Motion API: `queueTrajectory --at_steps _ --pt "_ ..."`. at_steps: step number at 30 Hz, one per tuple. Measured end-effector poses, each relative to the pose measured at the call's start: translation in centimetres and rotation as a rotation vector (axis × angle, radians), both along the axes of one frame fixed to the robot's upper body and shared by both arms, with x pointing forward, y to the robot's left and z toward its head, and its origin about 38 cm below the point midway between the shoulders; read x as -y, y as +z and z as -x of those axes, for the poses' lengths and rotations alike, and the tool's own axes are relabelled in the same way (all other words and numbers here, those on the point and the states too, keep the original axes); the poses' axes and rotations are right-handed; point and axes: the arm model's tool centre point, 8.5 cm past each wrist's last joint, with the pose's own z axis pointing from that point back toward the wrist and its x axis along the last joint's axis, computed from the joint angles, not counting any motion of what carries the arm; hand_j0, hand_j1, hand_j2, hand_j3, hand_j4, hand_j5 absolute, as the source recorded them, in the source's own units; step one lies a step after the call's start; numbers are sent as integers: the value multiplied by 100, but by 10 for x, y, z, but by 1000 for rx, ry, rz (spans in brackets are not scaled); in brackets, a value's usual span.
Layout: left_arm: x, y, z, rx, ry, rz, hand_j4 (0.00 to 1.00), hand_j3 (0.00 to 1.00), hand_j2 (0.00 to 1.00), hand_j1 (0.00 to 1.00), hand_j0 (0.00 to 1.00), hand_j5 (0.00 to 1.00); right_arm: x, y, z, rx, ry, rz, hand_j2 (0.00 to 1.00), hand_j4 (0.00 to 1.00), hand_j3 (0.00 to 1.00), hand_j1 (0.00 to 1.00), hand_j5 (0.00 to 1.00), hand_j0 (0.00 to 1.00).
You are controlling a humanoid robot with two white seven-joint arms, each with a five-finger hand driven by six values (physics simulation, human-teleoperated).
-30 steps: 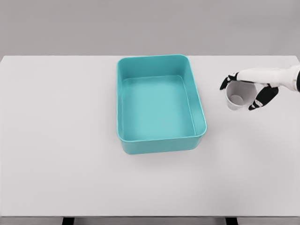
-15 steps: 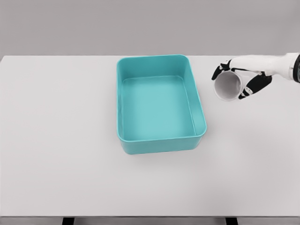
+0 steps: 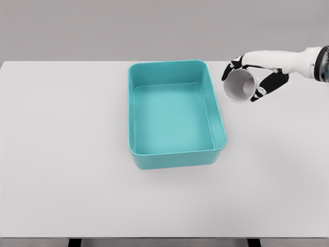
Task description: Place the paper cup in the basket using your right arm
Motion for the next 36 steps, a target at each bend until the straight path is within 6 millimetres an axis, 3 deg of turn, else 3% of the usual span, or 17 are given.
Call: queueTrajectory --at_steps 20,28,33,36 --pt "0 0 0 0 0 0 100 100 100 100 100 100 -46 13 -5 19 93 -109 68 68 68 68 68 68" --pt "0 0 0 0 0 0 100 100 100 100 100 100 -68 10 -4 12 137 -148 68 68 68 68 68 68" --pt "0 0 0 0 0 0 100 100 100 100 100 100 -75 -10 -2 -33 144 -196 68 68 68 68 68 68" --pt "0 0 0 0 0 0 100 100 100 100 100 100 -76 -4 -2 -17 148 -222 68 68 68 68 68 68"
